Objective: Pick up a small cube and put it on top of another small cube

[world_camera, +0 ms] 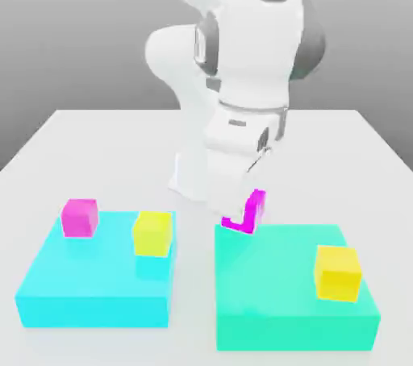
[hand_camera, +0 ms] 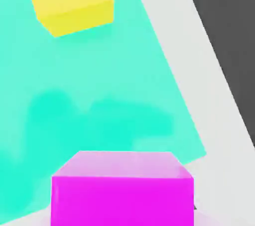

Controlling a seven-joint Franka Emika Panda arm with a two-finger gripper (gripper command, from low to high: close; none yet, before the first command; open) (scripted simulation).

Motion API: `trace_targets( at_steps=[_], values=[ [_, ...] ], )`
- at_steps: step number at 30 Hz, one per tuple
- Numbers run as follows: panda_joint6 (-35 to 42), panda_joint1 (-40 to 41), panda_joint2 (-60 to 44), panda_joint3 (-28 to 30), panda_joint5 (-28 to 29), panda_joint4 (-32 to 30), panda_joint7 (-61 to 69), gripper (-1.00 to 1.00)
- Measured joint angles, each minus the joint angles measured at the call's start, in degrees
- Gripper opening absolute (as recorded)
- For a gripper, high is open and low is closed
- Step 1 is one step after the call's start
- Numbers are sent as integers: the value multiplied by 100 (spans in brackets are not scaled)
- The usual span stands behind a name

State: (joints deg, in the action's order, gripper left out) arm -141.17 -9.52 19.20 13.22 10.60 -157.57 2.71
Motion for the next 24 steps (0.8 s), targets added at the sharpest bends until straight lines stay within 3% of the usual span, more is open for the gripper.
trace_targets(
  at_steps=[10,17,24],
  values=[
    [422,2514,711,1191,540,-437,-1180,-100],
    [-15,2610,420,1299,481,-556,-1194,-100],
    [-928,2527,-403,1487,344,-700,-1058,-100]
  ],
)
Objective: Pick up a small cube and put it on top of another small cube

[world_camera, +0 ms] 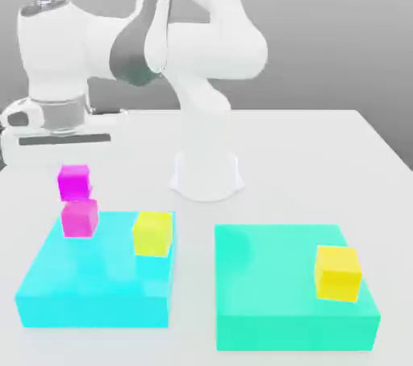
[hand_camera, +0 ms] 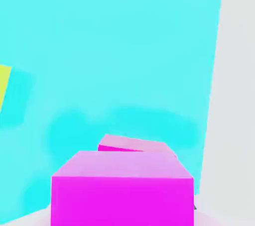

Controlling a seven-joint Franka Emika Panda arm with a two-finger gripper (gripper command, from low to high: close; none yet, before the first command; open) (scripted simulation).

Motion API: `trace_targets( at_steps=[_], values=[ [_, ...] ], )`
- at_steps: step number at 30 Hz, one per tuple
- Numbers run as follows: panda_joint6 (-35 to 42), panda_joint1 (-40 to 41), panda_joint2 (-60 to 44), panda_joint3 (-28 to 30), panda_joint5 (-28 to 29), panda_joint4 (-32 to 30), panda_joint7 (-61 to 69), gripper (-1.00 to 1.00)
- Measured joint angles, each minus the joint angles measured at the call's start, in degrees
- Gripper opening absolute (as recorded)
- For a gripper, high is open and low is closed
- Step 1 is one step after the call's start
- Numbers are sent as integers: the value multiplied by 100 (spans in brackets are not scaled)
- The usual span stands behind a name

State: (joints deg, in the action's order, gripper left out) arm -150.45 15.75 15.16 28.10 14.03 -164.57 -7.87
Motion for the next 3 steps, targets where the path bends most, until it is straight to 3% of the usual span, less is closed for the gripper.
trace_targets(
  at_steps=[1,3],
  values=[
    [-111,-9,-104,27,-20,-17,21,100],
    [-110,-9,-104,27,-20,-17,21,100]
  ],
)
